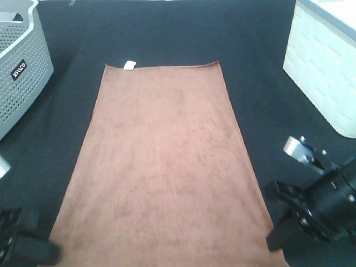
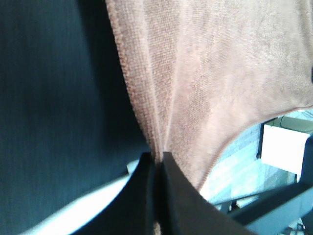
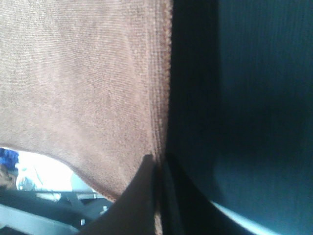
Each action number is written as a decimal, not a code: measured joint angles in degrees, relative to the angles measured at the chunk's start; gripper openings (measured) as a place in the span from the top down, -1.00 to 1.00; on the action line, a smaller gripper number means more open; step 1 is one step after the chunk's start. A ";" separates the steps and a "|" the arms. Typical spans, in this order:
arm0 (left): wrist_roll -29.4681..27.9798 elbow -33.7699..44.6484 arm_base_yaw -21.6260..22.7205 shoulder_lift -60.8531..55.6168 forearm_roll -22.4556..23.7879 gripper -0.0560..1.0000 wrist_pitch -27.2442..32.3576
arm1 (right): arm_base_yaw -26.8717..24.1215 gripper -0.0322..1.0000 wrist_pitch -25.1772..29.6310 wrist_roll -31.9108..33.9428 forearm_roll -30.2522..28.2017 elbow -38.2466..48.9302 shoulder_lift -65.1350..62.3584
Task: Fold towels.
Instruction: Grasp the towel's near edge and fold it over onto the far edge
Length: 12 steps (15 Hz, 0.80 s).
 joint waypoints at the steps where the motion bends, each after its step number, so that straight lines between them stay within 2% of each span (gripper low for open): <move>1: -0.17 2.23 0.00 -1.66 0.11 0.89 0.00 | 0.00 0.94 0.00 0.00 0.00 1.72 -1.49; 4: -0.23 3.95 0.00 -3.84 0.46 0.89 0.00 | 0.00 0.94 0.06 -0.06 -0.34 2.75 -3.95; 6: -0.23 1.83 0.00 -3.90 -0.06 0.89 0.00 | 0.00 0.94 0.11 -0.06 -0.46 -1.03 -4.81; 8: -0.63 -3.61 0.00 -3.78 -0.11 0.89 -2.75 | 0.00 0.94 0.80 0.57 -1.72 -7.79 -3.78; 9: -2.23 -8.42 0.00 -3.32 0.34 0.89 -5.84 | 0.00 0.94 1.83 2.29 -3.27 -14.09 -1.78; 12: -4.47 -21.31 0.00 2.23 2.46 0.89 -7.05 | 0.00 0.94 4.58 7.05 -9.00 -28.99 4.81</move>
